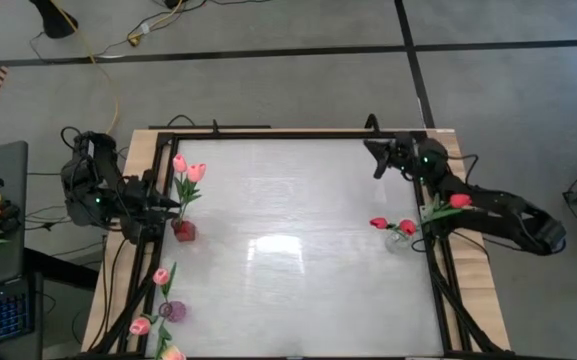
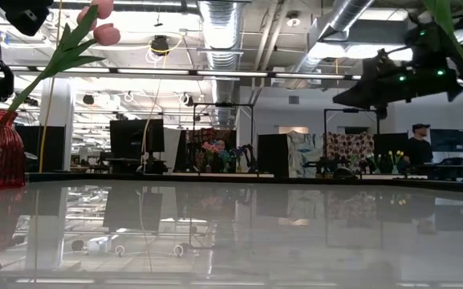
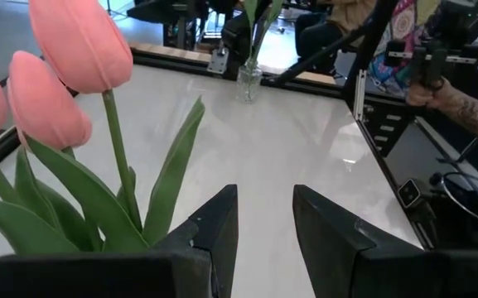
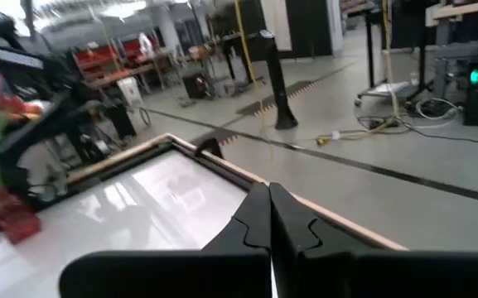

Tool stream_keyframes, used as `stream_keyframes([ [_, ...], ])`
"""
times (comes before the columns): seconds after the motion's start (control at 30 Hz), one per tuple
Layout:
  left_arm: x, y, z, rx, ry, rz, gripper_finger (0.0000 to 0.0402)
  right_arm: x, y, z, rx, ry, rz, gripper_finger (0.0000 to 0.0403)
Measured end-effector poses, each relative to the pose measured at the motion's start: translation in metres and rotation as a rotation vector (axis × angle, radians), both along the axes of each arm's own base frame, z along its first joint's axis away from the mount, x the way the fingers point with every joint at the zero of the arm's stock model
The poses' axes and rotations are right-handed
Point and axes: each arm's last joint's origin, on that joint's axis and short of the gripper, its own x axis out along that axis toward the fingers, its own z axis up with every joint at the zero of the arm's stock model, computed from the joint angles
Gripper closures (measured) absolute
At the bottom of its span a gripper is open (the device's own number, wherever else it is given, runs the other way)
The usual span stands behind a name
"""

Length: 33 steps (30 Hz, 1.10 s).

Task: Sort flowers into vase by color
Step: Return to Home Position

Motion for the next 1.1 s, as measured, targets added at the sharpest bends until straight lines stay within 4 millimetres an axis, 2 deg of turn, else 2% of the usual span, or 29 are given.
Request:
stream_keyframes([
  [0.33,0.001,-0.001,-0.004,0.082,-0.014,0.026,0.0297,0.006,0.038,-0.003,-0.061,-0.052,-0.002,0.0386],
  [0.77,0.006,-0.011,-0.024,0.075,0.012,-0.016,0.0297,0.014,0.064,-0.018,-0.067,-0.035,0.003,0.0386],
  [1.0,0.008,-0.017,-0.047,0.024,-0.082,-0.143,0.0297,0.018,0.074,-0.018,-0.085,-0.024,0.0,0.0386],
  [1.1,0.007,-0.017,-0.051,-0.04,-0.183,-0.178,0.0297,0.019,0.078,-0.018,-0.099,-0.015,0.021,0.0386],
])
